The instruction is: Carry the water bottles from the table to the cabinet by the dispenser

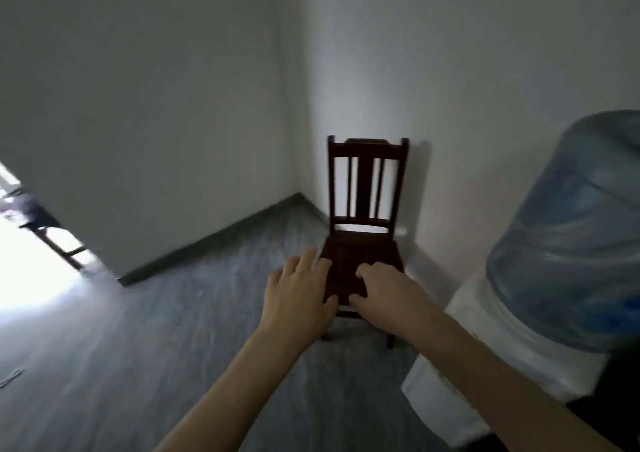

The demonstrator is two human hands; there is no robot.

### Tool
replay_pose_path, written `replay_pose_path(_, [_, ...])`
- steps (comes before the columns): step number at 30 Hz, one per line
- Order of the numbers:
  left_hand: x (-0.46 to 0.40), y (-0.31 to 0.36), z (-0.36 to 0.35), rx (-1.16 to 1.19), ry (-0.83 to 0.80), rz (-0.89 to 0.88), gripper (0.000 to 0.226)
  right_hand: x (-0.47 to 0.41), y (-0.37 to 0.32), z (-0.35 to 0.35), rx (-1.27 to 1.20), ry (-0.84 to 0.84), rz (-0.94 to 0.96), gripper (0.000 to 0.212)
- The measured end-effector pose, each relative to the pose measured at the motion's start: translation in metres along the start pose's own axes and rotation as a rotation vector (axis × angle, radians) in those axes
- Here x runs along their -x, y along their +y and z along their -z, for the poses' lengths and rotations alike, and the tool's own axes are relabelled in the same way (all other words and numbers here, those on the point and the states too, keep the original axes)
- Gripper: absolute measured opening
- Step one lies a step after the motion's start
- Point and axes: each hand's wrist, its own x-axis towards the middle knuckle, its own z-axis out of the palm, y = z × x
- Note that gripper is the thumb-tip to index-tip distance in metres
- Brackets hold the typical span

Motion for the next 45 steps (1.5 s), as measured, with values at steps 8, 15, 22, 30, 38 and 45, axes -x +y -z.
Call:
replay_pose_path(8, [0.151, -0.169, 0.048, -0.025, 0.118, 0.522, 0.058, -0.009, -0.218, -0.074, 0.073, -0.127, 0.437, 0.044])
replay_pose_path(15, [0.3, -0.251, 0.088, -0.159, 0.175, 0.95, 0.059, 0.039, -0.392, -0.121, 0.142, -0.19, 0.835, 0.053])
replay_pose_path(22, [0.422, -0.28, 0.109, -0.151, 0.201, 1.355, 0.056, 0.102, -0.52, -0.16, 0.213, -0.357, 1.242, 0.052])
replay_pose_path(30, [0.489, -0.28, 0.12, -0.109, 0.236, 1.753, 0.063, 0.154, -0.603, -0.192, 0.223, -0.505, 1.599, 0.045])
replay_pose_path(38, [0.487, -0.284, 0.108, -0.054, 0.243, 1.947, 0.063, 0.15, -0.632, -0.213, 0.245, -0.595, 1.781, 0.043])
replay_pose_path(45, [0.492, -0.304, 0.096, -0.02, 0.264, 2.029, 0.064, 0.149, -0.656, -0.237, 0.228, -0.627, 1.833, 0.044])
